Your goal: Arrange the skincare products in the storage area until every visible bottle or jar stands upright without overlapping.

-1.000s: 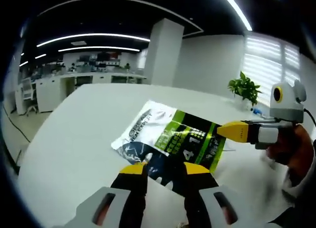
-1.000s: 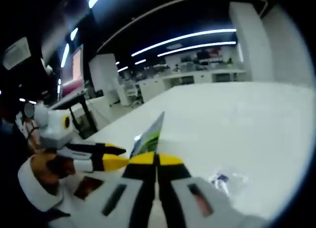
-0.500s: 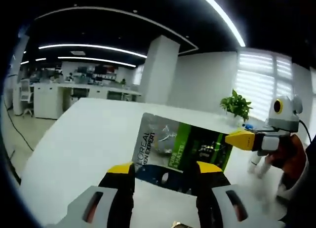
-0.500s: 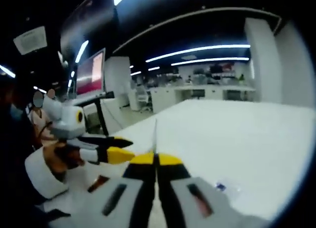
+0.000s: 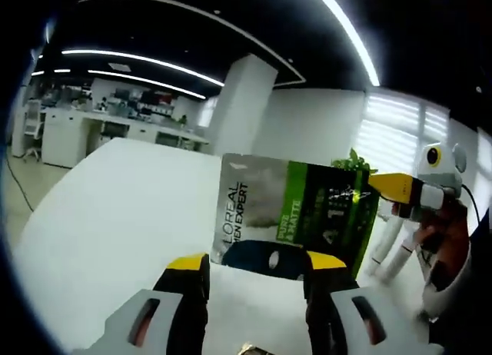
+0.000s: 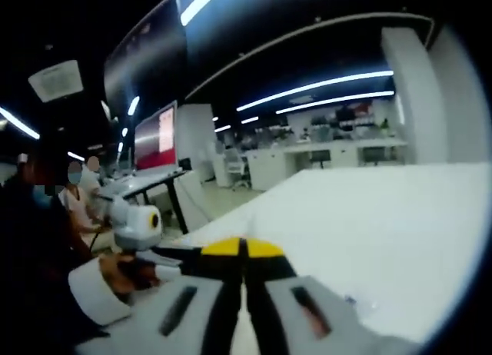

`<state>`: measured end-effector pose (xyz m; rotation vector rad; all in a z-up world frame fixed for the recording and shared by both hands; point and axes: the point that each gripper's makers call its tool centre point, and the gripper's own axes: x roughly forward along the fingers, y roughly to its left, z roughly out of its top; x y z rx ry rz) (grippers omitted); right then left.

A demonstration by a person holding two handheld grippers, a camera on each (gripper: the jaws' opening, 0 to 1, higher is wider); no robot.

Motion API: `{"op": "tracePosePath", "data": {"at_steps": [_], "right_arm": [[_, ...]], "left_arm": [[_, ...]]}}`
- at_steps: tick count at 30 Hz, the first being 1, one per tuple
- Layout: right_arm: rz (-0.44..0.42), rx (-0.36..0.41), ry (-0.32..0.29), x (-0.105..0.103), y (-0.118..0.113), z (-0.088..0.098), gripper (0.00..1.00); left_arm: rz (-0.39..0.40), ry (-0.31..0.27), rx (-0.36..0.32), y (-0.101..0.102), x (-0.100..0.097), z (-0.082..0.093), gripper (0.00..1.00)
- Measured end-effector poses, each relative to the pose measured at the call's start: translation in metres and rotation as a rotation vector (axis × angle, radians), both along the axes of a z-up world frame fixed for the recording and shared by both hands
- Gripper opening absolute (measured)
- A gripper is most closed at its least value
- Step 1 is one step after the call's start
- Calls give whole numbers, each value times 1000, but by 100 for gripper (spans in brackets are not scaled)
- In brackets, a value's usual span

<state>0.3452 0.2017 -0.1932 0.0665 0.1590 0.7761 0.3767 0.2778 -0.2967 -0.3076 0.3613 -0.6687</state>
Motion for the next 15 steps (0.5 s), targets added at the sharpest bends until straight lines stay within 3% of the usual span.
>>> {"op": "tracePosePath", "data": {"at_steps": [3, 6, 10, 15], "right_arm": [[25, -18, -36, -6, 2, 12, 0], [50, -30, -64, -14, 4, 22, 0], [82, -51, -93, -21, 3, 33, 0], [127, -134, -144, -31, 4, 38, 0]], "left_arm": [[-3, -39, 22, 0, 2, 4, 53], [-25, -66, 25, 1, 2, 9, 64], [-90, -113, 51, -4, -1, 13, 76], [-207, -163, 36, -21, -12, 22, 81]]}}
